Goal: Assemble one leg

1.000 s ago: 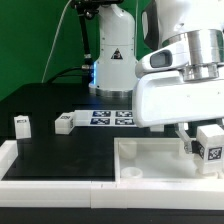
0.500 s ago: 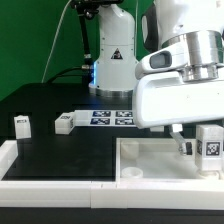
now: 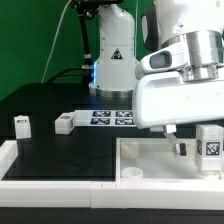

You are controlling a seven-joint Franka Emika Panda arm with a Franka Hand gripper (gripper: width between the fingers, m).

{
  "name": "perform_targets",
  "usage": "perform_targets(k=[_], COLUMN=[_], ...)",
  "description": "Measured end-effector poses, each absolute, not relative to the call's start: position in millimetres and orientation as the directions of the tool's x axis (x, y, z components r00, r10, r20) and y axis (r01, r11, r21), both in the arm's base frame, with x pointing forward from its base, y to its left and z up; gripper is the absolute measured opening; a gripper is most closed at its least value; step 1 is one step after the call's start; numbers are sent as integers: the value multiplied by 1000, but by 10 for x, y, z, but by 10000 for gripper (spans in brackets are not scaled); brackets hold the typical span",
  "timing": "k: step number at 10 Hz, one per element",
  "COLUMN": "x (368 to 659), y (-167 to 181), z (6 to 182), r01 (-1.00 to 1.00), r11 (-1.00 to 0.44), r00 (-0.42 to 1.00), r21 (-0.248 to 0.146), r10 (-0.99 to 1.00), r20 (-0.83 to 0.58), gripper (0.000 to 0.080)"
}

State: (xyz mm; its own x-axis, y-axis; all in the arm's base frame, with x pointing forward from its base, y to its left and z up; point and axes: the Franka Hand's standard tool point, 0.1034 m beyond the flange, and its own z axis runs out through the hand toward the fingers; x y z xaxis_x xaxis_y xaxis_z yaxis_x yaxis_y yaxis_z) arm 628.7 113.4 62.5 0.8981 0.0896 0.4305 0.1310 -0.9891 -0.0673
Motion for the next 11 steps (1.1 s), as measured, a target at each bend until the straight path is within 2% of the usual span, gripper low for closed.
perform_targets(k=[2,4,7,8,9,10,11], x=[6298,6303,6281,6202,6207,6151,6188], y=[1137,1131,1136,1151,1178,1208,1229], z=[714,933,915,868,895,912,943], r01=[133,135,136,139,125,64,41], r11=[-989,-989,-988,-987,-988,-994,-995], r00=[897,896,909,947,970,995,999], r21=[-67,-67,-69,-78,-90,-93,-90], r10=[91,93,97,109,103,56,39], r20=[433,433,406,301,220,77,19], gripper=[649,649,649,649,649,649,649])
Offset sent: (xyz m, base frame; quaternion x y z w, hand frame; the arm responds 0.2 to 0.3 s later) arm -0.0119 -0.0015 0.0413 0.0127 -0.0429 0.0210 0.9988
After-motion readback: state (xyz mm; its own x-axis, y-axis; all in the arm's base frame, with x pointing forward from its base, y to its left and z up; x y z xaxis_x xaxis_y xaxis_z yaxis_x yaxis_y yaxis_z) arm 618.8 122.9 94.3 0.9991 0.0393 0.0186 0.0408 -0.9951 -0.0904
